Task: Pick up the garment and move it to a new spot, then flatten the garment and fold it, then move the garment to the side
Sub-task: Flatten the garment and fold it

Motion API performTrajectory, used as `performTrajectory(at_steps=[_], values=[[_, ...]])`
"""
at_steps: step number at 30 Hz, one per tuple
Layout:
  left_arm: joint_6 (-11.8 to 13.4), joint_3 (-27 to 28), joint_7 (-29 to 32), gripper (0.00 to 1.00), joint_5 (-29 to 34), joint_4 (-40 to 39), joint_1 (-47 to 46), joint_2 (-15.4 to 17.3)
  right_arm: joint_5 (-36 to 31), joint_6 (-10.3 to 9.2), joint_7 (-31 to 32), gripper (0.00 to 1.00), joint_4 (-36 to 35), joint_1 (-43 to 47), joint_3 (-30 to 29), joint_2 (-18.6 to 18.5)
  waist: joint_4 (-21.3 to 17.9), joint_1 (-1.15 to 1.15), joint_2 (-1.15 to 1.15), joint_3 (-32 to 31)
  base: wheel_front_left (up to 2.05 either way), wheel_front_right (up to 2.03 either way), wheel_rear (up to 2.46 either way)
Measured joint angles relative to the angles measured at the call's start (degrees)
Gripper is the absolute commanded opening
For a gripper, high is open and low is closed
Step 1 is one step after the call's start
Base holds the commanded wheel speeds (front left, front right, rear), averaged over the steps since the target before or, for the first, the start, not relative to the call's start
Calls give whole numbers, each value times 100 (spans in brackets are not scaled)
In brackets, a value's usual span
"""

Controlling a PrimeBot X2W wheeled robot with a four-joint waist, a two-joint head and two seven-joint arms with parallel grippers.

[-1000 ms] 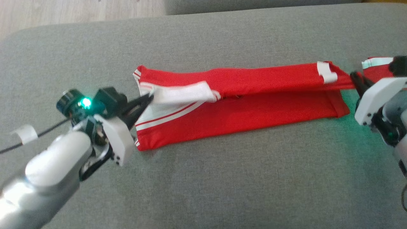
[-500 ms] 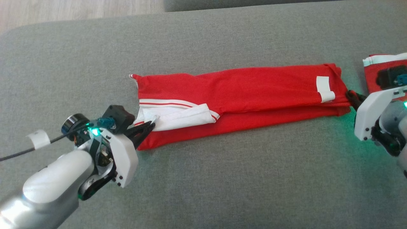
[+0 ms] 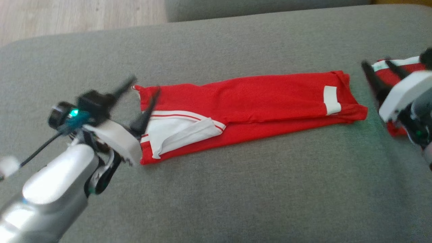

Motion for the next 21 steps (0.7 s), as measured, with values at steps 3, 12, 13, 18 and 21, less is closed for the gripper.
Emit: performTrajectory(at_steps=[3, 12, 13, 18, 21], values=[[431, 586, -1048, 100, -133, 31, 166, -258, 47, 0, -514, 100, -263, -110, -198, 73, -65, 1, 0, -126, 0, 0, 0], [869, 2132, -1538, 100, 324, -376, 1231, -1038, -226, 0, -1949, 100, -813, 408, -1354, 918, -136, 0, 0, -463, 0, 0, 0], [860, 2312, -1539, 100, 468, -435, 1365, -1137, -339, 0, -1981, 100, -883, 558, -1549, 1085, -146, 0, 0, -478, 0, 0, 0], [599, 3049, -1546, 100, 1053, -524, 2227, -1608, -1247, 0, -1993, 100, -1430, 1461, -2620, 1974, -198, 0, 0, -508, 0, 0, 0], [382, 3452, -1547, 100, 1469, -565, 2634, -1931, -1906, 0, -2004, 100, -1719, 2046, -3078, 2508, -212, -1, 0, -529, 0, 0, 0]])
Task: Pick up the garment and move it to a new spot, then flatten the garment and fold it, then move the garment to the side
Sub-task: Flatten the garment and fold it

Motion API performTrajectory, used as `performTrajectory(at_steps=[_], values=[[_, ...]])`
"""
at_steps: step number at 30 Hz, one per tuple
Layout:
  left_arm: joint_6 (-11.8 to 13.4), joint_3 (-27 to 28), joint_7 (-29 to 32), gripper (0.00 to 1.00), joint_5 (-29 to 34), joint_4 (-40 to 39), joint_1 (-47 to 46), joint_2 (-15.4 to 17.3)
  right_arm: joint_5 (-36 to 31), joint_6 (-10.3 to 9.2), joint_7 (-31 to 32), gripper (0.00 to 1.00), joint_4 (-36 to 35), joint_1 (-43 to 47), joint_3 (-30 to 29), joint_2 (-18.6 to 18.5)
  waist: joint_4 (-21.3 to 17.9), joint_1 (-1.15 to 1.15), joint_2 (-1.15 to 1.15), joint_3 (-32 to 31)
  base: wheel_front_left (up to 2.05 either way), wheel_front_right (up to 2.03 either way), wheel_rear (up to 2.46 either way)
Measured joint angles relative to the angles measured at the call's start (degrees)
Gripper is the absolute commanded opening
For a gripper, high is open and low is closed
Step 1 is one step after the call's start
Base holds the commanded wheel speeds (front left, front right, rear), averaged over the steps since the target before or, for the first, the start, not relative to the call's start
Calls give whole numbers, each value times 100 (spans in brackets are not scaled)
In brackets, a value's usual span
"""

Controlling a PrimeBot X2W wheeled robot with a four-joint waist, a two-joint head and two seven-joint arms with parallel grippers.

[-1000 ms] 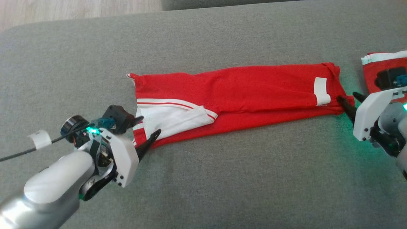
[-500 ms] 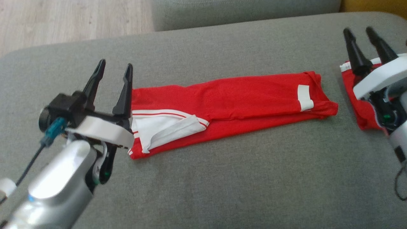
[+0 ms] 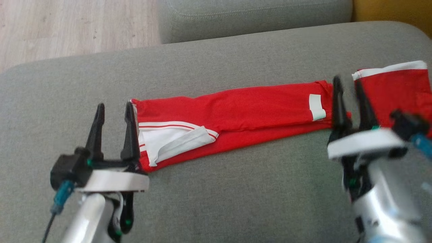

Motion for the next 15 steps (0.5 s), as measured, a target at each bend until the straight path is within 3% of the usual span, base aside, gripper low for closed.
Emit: performTrajectory(at_steps=[3, 7, 15], values=[[-236, 344, 1, 100, 269, 70, 338, -376, -420, 0, 0, 100, -194, 586, -416, 338, -5, 1, 0, -30, 0, 0, 0], [-555, 666, 1, 100, 526, 410, 756, -767, -751, 0, 0, 100, -439, 1157, -736, 408, 9, 0, 0, -53, 0, 0, 0], [-1060, 1169, 1, 100, 1072, 642, 821, -1078, -740, 0, 0, 100, -599, 1319, -570, 446, 48, 1, 0, 74, 0, 0, 0]])
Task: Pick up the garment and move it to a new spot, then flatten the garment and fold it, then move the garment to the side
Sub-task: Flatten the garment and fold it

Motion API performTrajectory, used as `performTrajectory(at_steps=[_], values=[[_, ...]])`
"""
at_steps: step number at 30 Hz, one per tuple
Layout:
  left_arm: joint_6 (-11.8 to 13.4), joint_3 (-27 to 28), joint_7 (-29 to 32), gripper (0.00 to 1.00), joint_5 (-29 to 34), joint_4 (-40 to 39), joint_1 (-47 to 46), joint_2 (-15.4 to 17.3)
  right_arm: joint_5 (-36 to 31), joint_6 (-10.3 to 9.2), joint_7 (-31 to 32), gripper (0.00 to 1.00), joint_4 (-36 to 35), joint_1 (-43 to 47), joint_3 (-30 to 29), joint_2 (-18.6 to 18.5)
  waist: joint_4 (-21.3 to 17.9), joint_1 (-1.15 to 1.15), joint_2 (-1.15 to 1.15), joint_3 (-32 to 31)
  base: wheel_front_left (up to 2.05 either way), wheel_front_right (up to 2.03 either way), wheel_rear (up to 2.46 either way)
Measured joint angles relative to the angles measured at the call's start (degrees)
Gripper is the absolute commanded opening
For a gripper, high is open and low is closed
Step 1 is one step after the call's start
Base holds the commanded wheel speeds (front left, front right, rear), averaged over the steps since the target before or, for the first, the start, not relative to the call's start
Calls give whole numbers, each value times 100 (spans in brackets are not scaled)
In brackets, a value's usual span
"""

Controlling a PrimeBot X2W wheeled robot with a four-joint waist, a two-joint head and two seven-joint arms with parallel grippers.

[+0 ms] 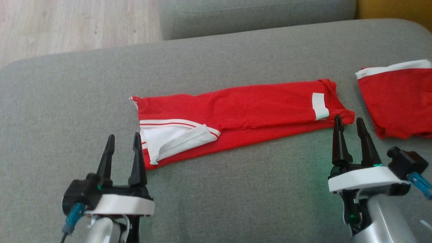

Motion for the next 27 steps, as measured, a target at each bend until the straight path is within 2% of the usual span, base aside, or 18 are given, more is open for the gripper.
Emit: performTrajectory(at_steps=[4, 8, 19, 21, 23, 27], values=[[-127, 111, 0, 100, 144, 13, -189, -87, -259, 0, 0, 100, 212, -140, -66, 4, 54, 1, 0, 168, 0, 0, 0], [-229, 148, 0, 100, 256, 32, -411, -141, -600, 0, 44, 100, 626, -567, -412, 15, 140, 1, 0, 362, 0, 0, 0], [-354, 105, 0, 100, 331, 116, -706, -168, -1625, 0, 455, 100, 2372, -1928, -2131, 7, 500, 1, 0, 823, 0, 0, 0], [-354, 100, 0, 100, 331, 116, -728, -172, -1700, 0, 486, 100, 2572, -1993, -2219, 7, 531, 1, 0, 845, 0, 0, 0], [-354, 97, 0, 100, 310, 119, -737, -174, -1862, 0, 527, 100, 3109, -2123, -2373, 18, 595, 1, 0, 887, 0, 0, 0], [-354, 90, 0, 100, 291, 118, -737, -175, -1875, 0, 522, 100, 3473, -2331, -2376, -23, 625, 0, 0, 907, 0, 0, 0]])
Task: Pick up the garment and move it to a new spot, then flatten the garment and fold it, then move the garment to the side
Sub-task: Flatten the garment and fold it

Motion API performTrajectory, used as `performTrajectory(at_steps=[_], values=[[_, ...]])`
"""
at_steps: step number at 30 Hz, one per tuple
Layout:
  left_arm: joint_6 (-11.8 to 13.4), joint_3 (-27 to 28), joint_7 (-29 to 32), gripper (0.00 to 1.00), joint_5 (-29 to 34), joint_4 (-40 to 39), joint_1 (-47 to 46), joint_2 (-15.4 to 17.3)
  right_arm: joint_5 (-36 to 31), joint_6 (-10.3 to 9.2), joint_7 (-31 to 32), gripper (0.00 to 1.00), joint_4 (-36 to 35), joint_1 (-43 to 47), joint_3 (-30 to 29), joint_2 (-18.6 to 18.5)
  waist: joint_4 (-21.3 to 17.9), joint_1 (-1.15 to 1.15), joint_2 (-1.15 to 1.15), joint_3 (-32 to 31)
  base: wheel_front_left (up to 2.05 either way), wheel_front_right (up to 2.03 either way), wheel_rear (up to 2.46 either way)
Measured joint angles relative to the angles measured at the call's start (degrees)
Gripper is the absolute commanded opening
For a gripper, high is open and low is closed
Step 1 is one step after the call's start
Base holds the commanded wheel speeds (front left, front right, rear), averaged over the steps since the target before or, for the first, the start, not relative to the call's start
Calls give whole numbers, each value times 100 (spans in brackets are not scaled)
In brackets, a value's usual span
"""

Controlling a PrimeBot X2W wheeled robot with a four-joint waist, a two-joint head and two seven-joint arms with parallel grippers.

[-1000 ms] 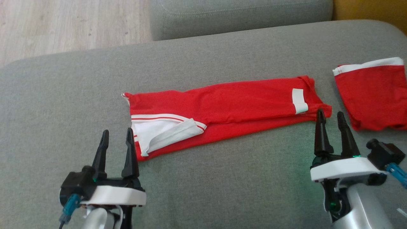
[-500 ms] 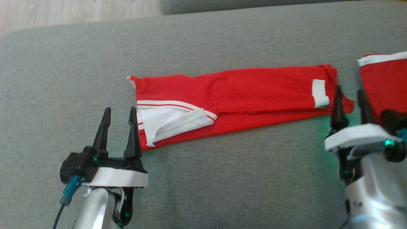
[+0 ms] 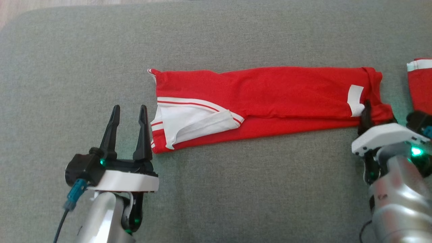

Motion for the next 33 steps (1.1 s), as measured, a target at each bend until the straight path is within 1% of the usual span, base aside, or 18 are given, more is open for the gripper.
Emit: performTrajectory(at_steps=[1, 2, 3, 4, 9, 13, 16, 19, 22, 28, 31, 33], values=[[0, 1, 0, 100, 0, 1, 0, 0, 0, 0, -25, 100, 119, -88, 16, -18, -1, 0, 0, 3, 0, 0, 0], [0, 1, 0, 100, 0, 1, -1, 0, 0, 0, -49, 87, 234, -162, 44, -25, -3, 0, 0, 4, 0, 0, 0], [1, 1, 0, 100, 0, 1, -1, -1, 0, 0, -75, 38, 323, -215, 82, -33, -8, 0, 0, 1, 0, 0, 0], [2, 1, 0, 100, 0, 1, -1, -1, 0, 0, -123, 0, 410, -257, 123, -41, -17, 0, 0, -3, 0, 0, 0], [21, 5, 0, 100, 1, 23, -1, -1, -21, 0, -342, 0, 639, -341, 283, -12, -102, 0, 0, -68, 0, 0, 0], [34, 15, 0, 100, 1, 21, 2, -2, -264, 0, -405, 0, 533, -309, 125, 18, -237, 0, 0, -211, 0, 0, 0], [34, 13, 0, 100, 1, 3, 16, -3, -282, 0, -455, 0, 259, -198, -71, -36, -315, 0, 0, -315, 0, 0, 0], [35, -3, 0, 100, 1, -25, 32, -3, -272, 0, -456, 0, -19, -29, -194, -241, -368, 0, 0, -396, 0, 0, 0], [35, -13, 0, 100, 0, -29, 42, -3, -154, 0, -454, 0, -300, 141, -191, -400, -388, 0, 0, -458, 0, 0, 0], [34, 31, 0, 100, 2, 3, 103, -3, 203, 0, -356, 0, -917, 314, 49, -409, -360, 0, 0, -603, 0, 0, 0], [33, 58, 0, 100, 1, 0, 131, -3, 328, 0, -221, 0, -1294, 411, 286, -352, -280, 0, 0, -693, 0, 0, 0], [33, 64, 0, 100, 2, -3, 142, -3, 428, 0, -134, 0, -1559, 475, 533, -244, -212, 0, 0, -763, 0, 0, 0]])
